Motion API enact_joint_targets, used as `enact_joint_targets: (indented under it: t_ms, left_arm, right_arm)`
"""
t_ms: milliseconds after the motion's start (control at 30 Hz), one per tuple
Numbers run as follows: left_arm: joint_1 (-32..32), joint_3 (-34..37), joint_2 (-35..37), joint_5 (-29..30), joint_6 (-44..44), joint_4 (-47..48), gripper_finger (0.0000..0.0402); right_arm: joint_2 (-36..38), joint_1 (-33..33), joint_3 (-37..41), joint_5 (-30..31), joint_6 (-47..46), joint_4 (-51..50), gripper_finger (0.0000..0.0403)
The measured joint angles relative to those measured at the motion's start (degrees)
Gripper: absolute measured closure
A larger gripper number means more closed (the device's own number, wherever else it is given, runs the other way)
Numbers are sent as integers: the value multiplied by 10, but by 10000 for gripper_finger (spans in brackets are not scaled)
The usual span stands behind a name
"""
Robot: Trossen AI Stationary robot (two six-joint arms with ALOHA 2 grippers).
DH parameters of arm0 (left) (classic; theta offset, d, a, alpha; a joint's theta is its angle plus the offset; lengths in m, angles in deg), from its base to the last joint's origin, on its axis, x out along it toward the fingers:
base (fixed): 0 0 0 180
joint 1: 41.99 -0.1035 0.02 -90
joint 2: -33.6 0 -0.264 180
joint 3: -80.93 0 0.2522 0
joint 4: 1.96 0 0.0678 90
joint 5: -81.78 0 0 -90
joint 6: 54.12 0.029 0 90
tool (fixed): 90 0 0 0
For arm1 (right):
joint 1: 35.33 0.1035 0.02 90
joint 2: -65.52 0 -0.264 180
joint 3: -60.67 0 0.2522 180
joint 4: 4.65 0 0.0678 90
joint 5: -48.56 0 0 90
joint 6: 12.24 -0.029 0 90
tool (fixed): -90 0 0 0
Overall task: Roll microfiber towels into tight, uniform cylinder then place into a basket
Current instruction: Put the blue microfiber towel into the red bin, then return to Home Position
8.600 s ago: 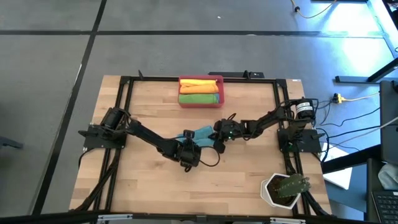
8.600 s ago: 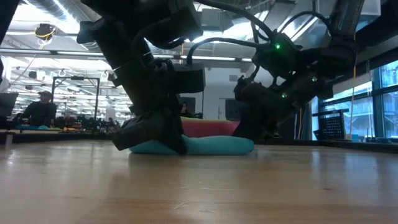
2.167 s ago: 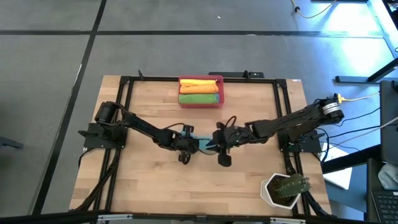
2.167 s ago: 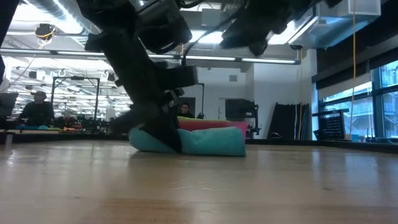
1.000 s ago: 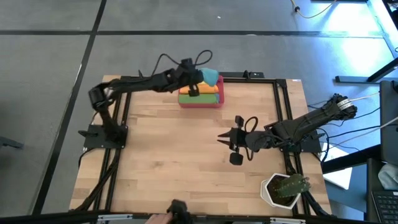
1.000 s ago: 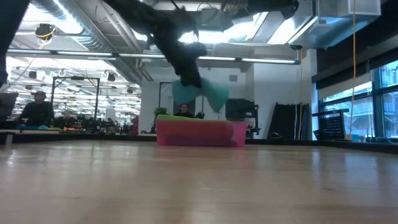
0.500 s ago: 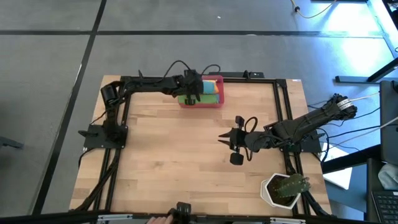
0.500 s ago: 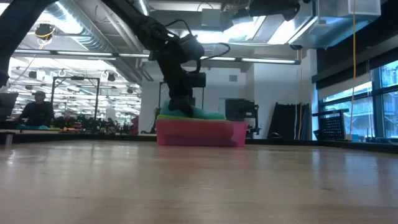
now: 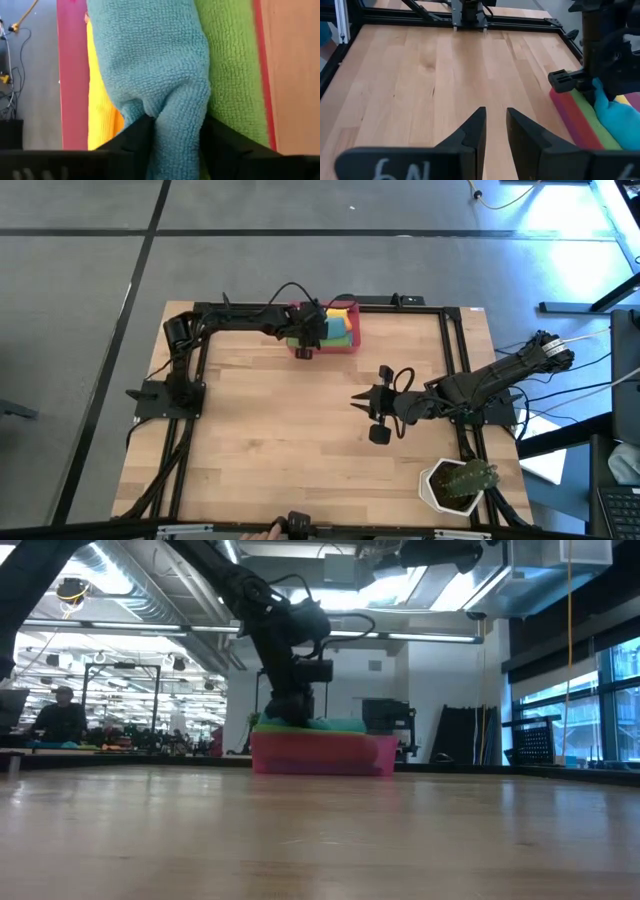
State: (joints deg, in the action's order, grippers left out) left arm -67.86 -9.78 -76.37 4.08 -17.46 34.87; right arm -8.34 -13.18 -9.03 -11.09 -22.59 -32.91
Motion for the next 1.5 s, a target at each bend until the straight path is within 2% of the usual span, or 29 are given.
enact_joint_targets:
  t_ms: [300, 600, 833, 900, 967, 1067, 1167, 1400, 1500]
  left_arm:
    - [8, 0, 18, 2, -19, 37, 178]
    - [19, 0, 67, 7, -31, 51, 145]
    - [42, 0, 142, -2, -84, 83, 146]
    - [47, 0, 181, -39, -117, 89, 152]
    - [50, 0, 224, -99, -141, 94, 159]
    - [56, 0, 286, -167, -178, 86, 170]
    - [70, 0, 340, -204, -212, 87, 178]
    - [134, 0, 436, -207, -247, 105, 187]
    - [162, 20, 473, -187, -256, 87, 188]
  right_arm:
    - [0, 0, 0, 0, 0, -2, 325]
    - [0, 0, 0, 0, -1, -1, 324]
    - [0, 0, 0, 1, 1, -3, 324]
    - [0, 0, 0, 1, 4, -5, 324]
    - [0, 0, 0, -2, 11, -11, 324]
    - [16, -3, 1, -51, 15, -15, 324]
    - [54, -6, 1, -72, 21, -30, 324]
    - [174, -6, 1, -66, 48, -96, 324]
    - [217, -3, 1, -60, 49, -118, 324]
